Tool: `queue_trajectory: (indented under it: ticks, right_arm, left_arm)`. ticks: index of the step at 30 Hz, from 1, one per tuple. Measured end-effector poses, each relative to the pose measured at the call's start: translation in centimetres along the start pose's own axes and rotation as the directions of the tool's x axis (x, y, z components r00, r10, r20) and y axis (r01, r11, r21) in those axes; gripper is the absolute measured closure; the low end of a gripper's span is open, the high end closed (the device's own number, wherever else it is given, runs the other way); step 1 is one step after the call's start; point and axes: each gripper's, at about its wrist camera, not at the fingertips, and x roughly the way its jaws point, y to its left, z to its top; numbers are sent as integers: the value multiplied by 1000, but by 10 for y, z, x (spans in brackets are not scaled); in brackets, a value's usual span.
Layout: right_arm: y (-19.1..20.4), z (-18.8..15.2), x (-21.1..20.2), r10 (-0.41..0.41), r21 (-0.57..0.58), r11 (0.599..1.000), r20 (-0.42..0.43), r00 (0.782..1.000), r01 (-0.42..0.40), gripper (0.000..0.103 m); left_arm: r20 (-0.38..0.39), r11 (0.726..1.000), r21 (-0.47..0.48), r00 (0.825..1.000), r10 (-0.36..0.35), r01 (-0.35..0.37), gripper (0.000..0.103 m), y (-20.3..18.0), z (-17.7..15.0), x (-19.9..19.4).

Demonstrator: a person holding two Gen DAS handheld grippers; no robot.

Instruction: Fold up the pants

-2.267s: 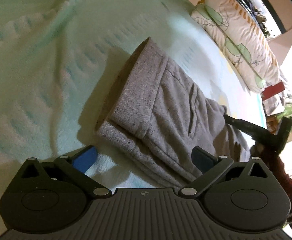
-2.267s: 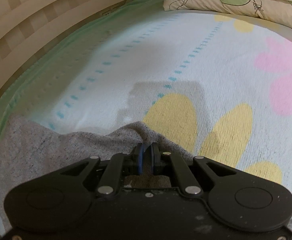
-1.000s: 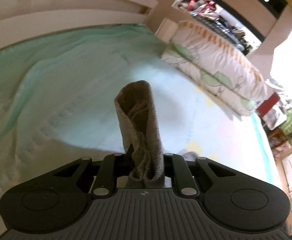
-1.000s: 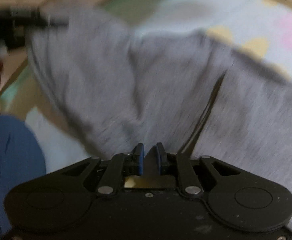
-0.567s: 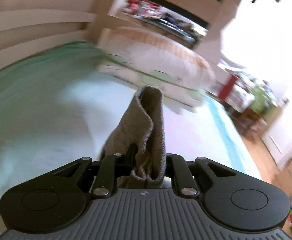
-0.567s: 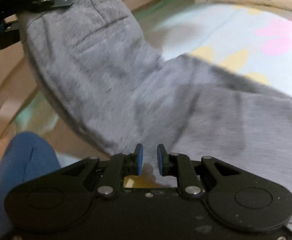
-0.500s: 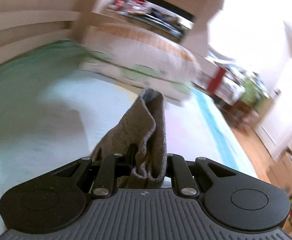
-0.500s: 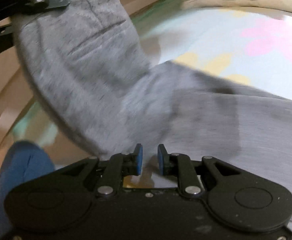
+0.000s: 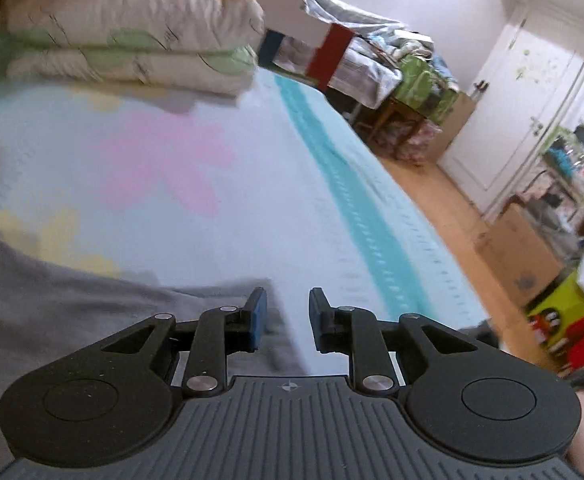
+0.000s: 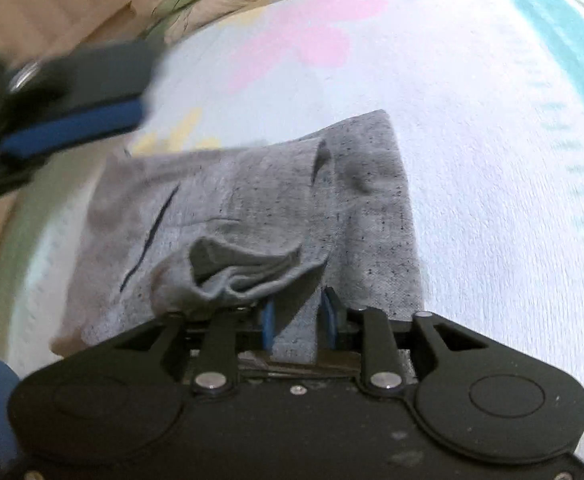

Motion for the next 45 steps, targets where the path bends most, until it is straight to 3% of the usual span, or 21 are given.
queue_trajectory:
  ticks: [4, 7, 9, 13, 16, 18, 21, 24, 28, 32, 34, 36, 38, 43, 45]
  right_arm:
    - [-1, 4, -10, -67, -20, 998, 18, 998, 68, 68]
    - [-8, 15, -21, -105, 14, 994, 60, 993, 104, 66]
    - [-10, 18, -29, -102, 47, 994, 104, 989, 98, 62]
    - [-15, 22, -27, 5, 118, 993, 142, 990, -22, 51]
    - [-16, 26, -10, 78, 150, 984, 114, 990, -95, 41]
    - [-13, 24, -2, 79, 162, 983, 84, 993, -92, 36]
    - [-8, 21, 9, 65, 166, 984, 37, 997, -70, 34]
    - [-11, 16, 22, 100, 198, 975, 16, 995, -101, 33]
    - [-8, 13, 30, 146, 192, 971, 11, 989, -145, 31]
    - [-4, 13, 34, 168, 180, 970, 8, 986, -166, 31]
    - [-1, 14, 35, 177, 176, 968, 12, 984, -176, 37]
    - [0, 13, 36, 203, 192, 961, 11, 979, -201, 82]
    - [7, 13, 29, 192, 174, 965, 39, 981, -196, 88]
    - [53, 28, -27, 200, -99, 978, 175, 964, -184, 91]
    - [60, 35, -44, 161, -150, 980, 217, 963, -130, 91]
  left_arm:
    - [1, 990, -34, 991, 137, -137, 80, 41, -10, -26]
    - [-55, 965, -89, 969, 241, -245, 80, 77, -29, -32]
    - [-117, 955, -115, 958, 261, -274, 80, 95, -47, -31]
    - [-224, 959, -113, 947, 230, -260, 78, 102, -84, -20]
    - [-183, 961, -112, 955, 232, -254, 75, 101, -99, -28]
    - [-177, 958, -150, 960, 216, -243, 73, 102, -98, -31]
    - [-167, 960, -173, 967, 190, -219, 73, 104, -96, -42]
    - [-137, 961, -172, 971, 196, -218, 73, 109, -100, -57]
    - [-54, 929, -250, 962, 268, -273, 73, 128, -95, -74]
    - [-51, 875, -372, 948, 314, -310, 73, 155, -94, -82]
    - [-65, 863, -406, 952, 300, -300, 73, 164, -94, -77]
    - [-97, 863, -413, 956, 276, -291, 73, 167, -94, -71]
    - [-113, 871, -391, 955, 274, -296, 73, 164, -93, -67]
    - [-106, 876, -389, 958, 266, -286, 73, 166, -95, -69]
    - [-102, 876, -388, 958, 267, -286, 73, 166, -97, -72]
